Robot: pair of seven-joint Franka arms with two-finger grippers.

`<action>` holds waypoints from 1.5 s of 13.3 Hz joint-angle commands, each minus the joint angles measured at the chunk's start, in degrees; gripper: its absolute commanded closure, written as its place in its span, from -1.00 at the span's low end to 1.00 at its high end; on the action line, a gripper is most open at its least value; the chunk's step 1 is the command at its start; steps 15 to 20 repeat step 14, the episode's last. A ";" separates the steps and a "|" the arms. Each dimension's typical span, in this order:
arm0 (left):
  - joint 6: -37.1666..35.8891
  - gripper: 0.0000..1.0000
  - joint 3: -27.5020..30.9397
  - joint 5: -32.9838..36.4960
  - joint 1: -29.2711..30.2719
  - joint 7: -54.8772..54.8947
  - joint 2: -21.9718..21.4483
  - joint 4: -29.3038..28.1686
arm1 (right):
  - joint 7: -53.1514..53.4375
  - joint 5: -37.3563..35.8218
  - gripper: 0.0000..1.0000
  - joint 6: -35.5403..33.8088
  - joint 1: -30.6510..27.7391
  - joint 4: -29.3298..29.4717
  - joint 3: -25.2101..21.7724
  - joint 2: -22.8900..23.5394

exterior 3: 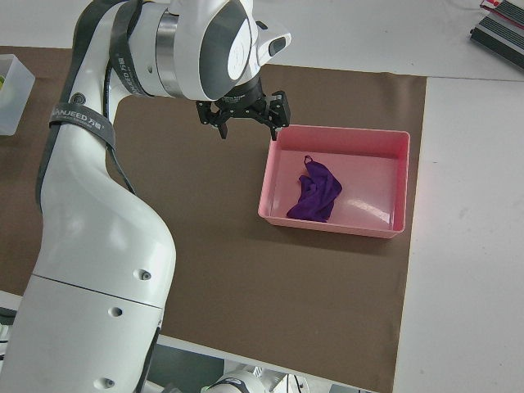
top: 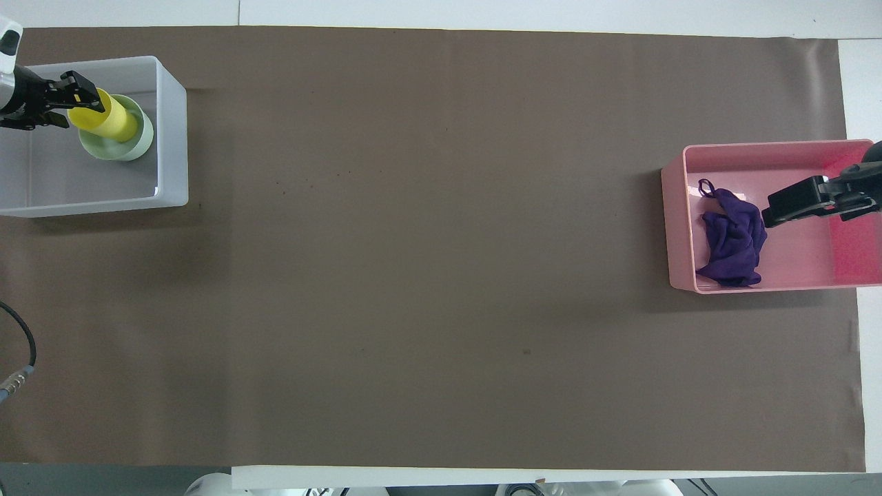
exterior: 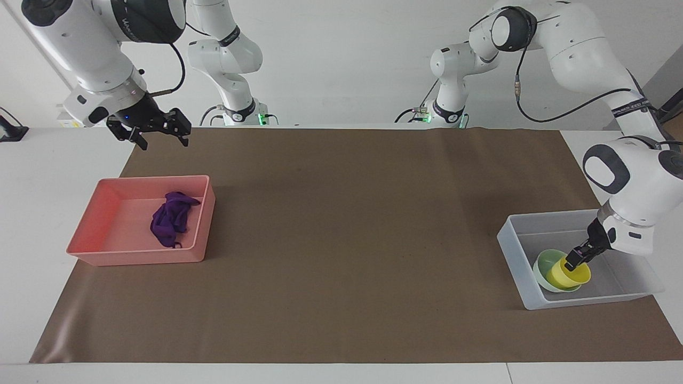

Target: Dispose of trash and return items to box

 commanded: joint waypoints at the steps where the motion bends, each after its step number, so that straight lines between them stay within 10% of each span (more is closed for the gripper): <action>1: -10.26 -1.00 0.60 1.07 -5.39 0.24 -10.09 -3.78 | 0.24 -0.12 -0.99 -0.06 -0.52 -1.77 0.37 -1.55; 5: -25.04 -1.00 0.34 1.15 -10.58 0.94 -28.01 -14.14 | 0.33 -0.12 -0.99 -0.06 -0.61 -1.77 0.37 -1.55; 8: -34.69 -1.00 0.08 1.50 -11.65 2.78 -32.71 -11.63 | 0.42 -0.12 -0.99 0.29 -0.35 -1.77 0.37 -1.55; 14: -39.65 -1.00 0.87 1.68 -7.78 10.35 -23.76 1.38 | 0.42 -0.12 -0.99 0.12 -0.52 -1.95 0.37 -1.55; 20: -39.65 -1.00 0.87 1.68 -7.78 10.35 -23.76 1.38 | 0.42 -0.12 -0.99 0.12 -0.52 -1.95 0.37 -1.55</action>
